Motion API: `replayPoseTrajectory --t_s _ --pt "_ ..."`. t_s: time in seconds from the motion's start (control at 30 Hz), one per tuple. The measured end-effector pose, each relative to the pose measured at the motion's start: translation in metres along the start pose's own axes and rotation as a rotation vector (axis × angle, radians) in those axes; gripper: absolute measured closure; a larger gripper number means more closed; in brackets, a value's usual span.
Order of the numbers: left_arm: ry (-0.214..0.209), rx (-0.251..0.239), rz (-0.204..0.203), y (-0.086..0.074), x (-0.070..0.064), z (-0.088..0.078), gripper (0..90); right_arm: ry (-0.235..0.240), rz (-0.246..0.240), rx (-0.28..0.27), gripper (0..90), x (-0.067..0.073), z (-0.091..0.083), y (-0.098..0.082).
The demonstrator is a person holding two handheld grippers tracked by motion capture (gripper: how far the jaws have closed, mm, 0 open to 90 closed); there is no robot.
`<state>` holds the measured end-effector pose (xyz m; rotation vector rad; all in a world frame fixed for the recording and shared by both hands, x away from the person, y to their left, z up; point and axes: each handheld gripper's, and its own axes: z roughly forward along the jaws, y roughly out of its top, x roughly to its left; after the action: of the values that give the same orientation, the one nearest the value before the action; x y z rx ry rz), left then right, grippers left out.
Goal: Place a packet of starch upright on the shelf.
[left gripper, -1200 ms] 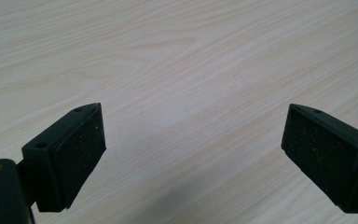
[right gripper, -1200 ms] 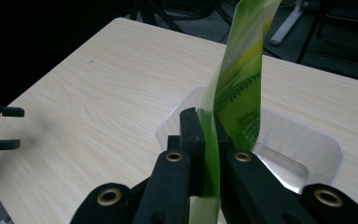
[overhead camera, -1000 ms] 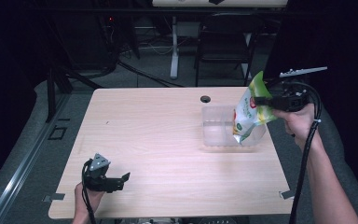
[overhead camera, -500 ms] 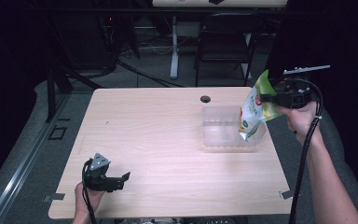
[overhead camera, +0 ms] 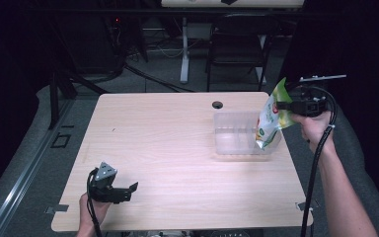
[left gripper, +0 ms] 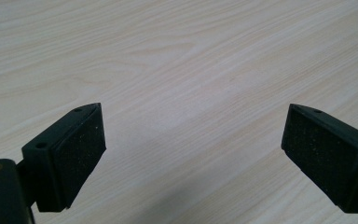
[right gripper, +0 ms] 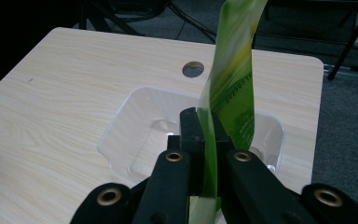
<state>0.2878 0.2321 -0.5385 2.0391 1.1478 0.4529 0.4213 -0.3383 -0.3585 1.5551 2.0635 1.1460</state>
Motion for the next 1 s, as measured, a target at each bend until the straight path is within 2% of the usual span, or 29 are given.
replayPoseTrajectory --t_s 0.13,0.3,0.43,0.63,0.73,1.0 --pt "-0.006 0.000 0.002 0.000 0.001 0.001 6.1 -0.024 0.004 0.014 90.0 0.000 0.008 -0.002" --pt "-0.008 -0.003 0.003 0.000 0.000 0.001 6.1 -0.032 0.041 -0.012 90.0 -0.005 0.014 -0.004" --pt "-0.011 0.000 0.008 0.000 0.000 0.001 6.1 -0.046 0.046 -0.014 90.0 -0.004 0.019 -0.006" --pt "-0.014 -0.004 0.012 0.000 0.000 0.001 6.1 -0.059 0.081 -0.031 90.0 -0.008 0.024 -0.010" --pt "-0.015 -0.005 0.014 0.001 -0.001 0.000 6.1 -0.074 0.086 -0.046 90.0 -0.008 0.026 -0.013" --pt "-0.019 0.003 0.018 0.001 -0.001 0.001 6.2 -0.075 0.096 -0.073 90.0 -0.014 0.034 -0.019"
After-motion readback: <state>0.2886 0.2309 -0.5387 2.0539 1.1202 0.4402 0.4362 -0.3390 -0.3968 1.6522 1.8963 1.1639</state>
